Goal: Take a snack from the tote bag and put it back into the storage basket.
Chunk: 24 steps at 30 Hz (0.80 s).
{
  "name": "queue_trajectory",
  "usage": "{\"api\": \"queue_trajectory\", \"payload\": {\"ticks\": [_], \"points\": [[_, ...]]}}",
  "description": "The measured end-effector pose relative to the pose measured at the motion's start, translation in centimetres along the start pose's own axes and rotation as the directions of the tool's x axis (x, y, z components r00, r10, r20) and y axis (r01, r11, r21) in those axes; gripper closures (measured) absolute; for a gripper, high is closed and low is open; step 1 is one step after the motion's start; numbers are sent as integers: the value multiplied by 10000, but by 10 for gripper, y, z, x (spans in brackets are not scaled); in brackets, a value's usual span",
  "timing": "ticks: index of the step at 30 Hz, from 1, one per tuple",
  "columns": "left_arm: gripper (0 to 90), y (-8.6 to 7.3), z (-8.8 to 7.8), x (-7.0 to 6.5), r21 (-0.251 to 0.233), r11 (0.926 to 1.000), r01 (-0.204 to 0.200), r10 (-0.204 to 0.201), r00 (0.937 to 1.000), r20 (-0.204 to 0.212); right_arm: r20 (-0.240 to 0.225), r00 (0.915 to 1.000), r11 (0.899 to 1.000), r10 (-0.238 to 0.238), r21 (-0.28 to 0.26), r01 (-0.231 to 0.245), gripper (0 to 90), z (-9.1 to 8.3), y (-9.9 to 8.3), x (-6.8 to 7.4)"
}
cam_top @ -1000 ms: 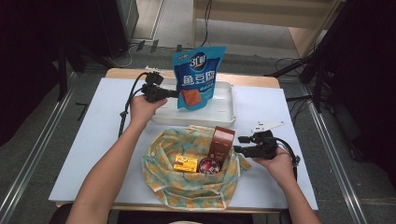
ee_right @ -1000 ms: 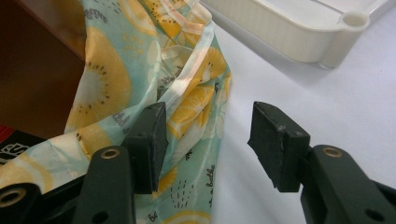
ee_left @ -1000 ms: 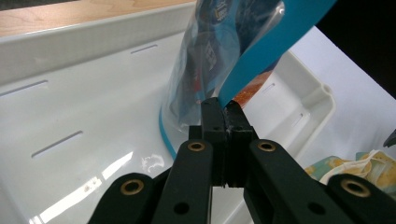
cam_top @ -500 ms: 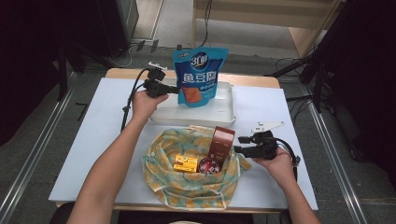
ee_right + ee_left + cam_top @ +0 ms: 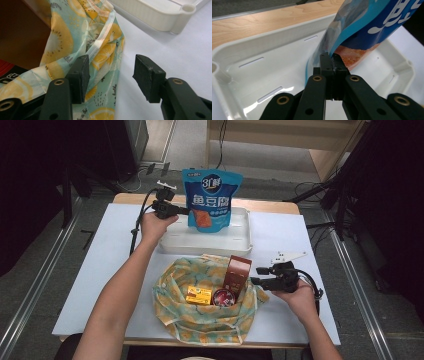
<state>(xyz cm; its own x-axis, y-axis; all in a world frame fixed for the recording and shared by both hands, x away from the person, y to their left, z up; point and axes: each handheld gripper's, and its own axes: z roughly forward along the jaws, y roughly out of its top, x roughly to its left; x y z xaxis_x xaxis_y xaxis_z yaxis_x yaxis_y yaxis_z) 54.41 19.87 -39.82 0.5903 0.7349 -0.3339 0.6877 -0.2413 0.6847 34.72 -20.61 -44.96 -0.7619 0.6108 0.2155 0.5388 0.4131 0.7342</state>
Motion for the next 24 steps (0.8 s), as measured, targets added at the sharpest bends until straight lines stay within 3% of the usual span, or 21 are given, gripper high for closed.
{"api": "queue_trajectory", "payload": {"ticks": [8, 11, 20, 24], "points": [[812, -2, -5, -1, 155, 9997, -196, 192, 9994, 286, -30, 10000, 10000, -1, -22, 0, 478, 0, 0, 1], [773, -3, -8, -4, 386, 9984, -402, 394, 9990, 209, -43, 10000, 10000, 4, -72, -4, 478, -1, 0, 1], [677, -10, -20, -6, 313, 9987, -411, 402, 9988, 298, -67, 10000, 9999, 25, -113, -26, 478, -2, 1, 3], [639, -15, -24, -7, 548, 9971, -530, 516, 9983, 281, -78, 9999, 9999, 70, -120, -71, 478, -3, 1, 3]]}}
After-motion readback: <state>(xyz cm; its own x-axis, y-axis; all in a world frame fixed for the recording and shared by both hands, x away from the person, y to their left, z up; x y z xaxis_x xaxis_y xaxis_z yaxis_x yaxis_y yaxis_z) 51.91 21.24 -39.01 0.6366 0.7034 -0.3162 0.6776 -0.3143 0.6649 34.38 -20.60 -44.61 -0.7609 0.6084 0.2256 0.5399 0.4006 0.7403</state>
